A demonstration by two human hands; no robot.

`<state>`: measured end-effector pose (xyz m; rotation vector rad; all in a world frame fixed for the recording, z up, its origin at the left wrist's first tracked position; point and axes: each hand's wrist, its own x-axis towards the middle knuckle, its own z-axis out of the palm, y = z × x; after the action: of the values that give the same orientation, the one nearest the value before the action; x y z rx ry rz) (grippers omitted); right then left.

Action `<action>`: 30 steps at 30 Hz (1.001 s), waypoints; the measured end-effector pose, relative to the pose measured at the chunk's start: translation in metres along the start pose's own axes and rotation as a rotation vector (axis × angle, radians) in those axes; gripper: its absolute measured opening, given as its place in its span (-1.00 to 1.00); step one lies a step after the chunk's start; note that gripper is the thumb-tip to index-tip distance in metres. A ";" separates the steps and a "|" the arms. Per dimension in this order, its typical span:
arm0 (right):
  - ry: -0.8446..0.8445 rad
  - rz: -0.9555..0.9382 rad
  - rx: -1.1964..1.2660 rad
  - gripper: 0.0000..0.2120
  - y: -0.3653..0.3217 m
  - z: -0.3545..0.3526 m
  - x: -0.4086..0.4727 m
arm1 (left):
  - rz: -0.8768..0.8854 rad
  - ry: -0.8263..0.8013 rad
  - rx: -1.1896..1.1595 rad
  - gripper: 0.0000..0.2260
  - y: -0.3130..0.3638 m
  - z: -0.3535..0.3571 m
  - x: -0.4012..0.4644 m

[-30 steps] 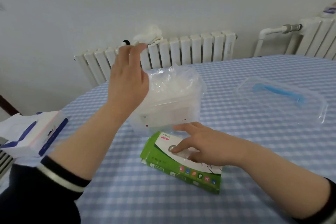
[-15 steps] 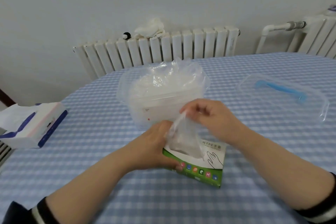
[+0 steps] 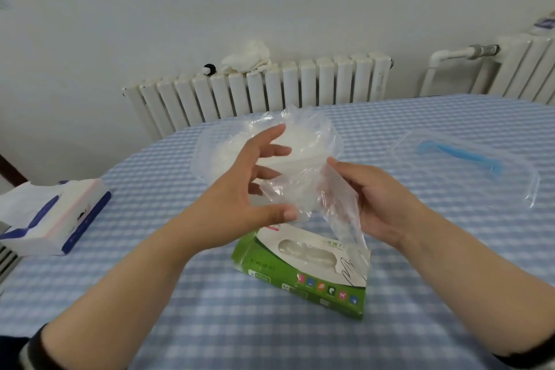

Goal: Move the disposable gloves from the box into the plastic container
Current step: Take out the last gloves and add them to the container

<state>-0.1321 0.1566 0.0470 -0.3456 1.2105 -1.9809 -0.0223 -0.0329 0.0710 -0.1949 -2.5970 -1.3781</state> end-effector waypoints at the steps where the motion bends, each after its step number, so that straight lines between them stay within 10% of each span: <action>1: -0.020 0.028 0.039 -0.69 -0.001 0.001 -0.002 | 0.024 -0.050 0.043 -0.08 0.002 -0.006 0.000; 5: 0.000 0.092 0.051 -0.71 -0.006 -0.004 -0.008 | 0.097 -0.188 0.292 -0.09 0.009 -0.017 0.000; 12: -0.029 0.178 0.046 -0.80 0.009 -0.009 0.001 | 0.056 0.089 0.040 -0.83 0.027 -0.002 0.016; 21: -0.039 0.269 -0.109 -0.60 0.005 0.001 -0.005 | -0.289 0.312 -0.225 -0.83 0.034 -0.018 0.067; 30: -0.392 0.393 -0.512 -0.57 0.009 0.013 -0.017 | -0.414 0.247 0.259 -0.82 -0.009 -0.053 0.137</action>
<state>-0.1093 0.1585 0.0484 -0.6595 1.3836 -1.1861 -0.1511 -0.0779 0.1245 0.5425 -2.6558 -1.0673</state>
